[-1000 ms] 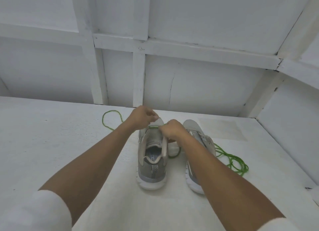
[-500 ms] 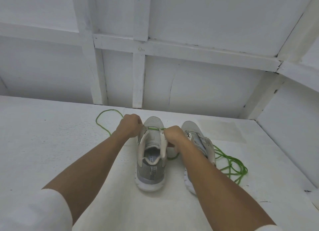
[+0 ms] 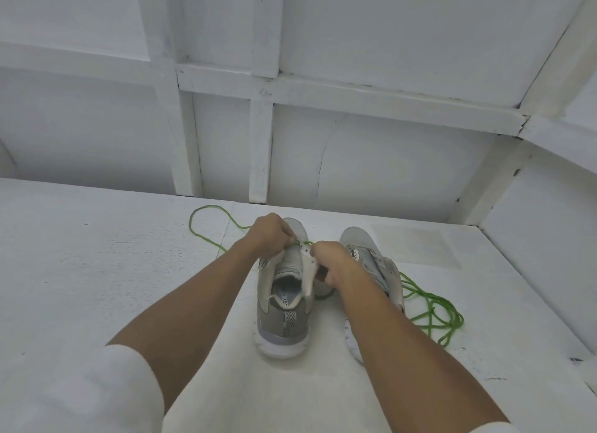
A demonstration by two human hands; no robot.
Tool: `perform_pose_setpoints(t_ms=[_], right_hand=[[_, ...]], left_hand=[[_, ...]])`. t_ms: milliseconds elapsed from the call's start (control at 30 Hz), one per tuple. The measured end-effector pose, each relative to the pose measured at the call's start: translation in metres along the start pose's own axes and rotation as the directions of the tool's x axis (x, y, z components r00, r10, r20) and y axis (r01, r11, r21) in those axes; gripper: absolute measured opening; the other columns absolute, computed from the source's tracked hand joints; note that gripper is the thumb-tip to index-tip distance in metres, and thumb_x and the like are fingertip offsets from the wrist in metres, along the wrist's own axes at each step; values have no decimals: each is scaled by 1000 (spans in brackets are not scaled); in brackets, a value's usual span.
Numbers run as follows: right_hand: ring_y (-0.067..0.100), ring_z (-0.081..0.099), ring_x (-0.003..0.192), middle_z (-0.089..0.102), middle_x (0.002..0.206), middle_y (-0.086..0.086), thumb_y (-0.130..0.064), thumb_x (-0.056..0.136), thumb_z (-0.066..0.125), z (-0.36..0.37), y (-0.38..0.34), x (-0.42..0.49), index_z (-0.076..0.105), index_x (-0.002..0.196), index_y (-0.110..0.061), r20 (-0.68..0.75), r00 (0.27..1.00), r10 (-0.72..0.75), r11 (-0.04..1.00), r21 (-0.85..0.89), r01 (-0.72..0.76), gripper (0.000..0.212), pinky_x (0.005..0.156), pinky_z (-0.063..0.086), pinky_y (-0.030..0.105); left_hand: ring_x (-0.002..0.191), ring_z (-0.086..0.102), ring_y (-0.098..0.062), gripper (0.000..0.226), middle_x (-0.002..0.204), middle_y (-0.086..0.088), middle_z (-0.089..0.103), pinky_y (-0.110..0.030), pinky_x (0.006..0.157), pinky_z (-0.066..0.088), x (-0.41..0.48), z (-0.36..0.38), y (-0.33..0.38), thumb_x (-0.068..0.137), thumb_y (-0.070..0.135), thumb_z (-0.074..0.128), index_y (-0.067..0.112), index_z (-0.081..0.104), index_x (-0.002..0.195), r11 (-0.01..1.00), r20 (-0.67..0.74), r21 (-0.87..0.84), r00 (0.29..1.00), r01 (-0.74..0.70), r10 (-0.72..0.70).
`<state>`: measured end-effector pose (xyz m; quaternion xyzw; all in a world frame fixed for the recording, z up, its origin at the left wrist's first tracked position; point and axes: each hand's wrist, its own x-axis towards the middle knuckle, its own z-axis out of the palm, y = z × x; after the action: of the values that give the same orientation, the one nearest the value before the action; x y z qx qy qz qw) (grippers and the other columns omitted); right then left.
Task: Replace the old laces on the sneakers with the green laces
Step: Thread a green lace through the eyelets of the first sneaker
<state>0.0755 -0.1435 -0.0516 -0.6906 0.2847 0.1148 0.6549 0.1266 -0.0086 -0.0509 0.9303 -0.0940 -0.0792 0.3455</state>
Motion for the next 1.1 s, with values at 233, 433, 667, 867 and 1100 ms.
perform_pose_setpoints(t_ms=[233,433,667,867,1100], right_hand=[[30,57,86,58,83,15,3,93,43,-1,2,0,56,82,-4,-10,1000,10,1000,23,-10,18,77,53,41],[30,59,88,59,84,15,3,93,44,-1,3,0,58,86,-3,-13,1000,9,1000,23,-9,17,81,55,42],[30,59,90,61,96,18,3,92,45,-2,2,0,61,102,-1,-3,1000,0,1000,19,0,19,79,54,40],[26,57,78,60,88,15,3,93,44,-1,2,-1,62,102,-1,-4,1000,0,1000,17,0,21,64,51,34],[25,55,67,55,77,13,0,90,46,-9,-20,-8,56,80,-6,99,994,42,992,-123,-29,15,67,56,37]], left_hand=[[87,59,-12,11,95,0,71,-20,74,42,0,3,1,82,17,74,16,77,93,998,-8,-44,999,36,-36],[86,59,-12,10,86,1,69,-21,74,41,-2,6,2,81,17,74,15,77,91,998,-27,-47,999,30,-31],[85,59,-12,9,83,2,67,-21,74,41,-2,6,2,81,18,75,17,77,89,998,-23,-51,999,43,-44],[85,59,-12,10,86,1,70,-21,74,41,-3,8,4,80,17,76,16,77,89,999,-40,-36,998,37,-38],[89,63,-17,9,89,1,69,-27,78,49,-5,12,11,75,26,78,24,70,79,1000,-59,-14,998,19,-20]])
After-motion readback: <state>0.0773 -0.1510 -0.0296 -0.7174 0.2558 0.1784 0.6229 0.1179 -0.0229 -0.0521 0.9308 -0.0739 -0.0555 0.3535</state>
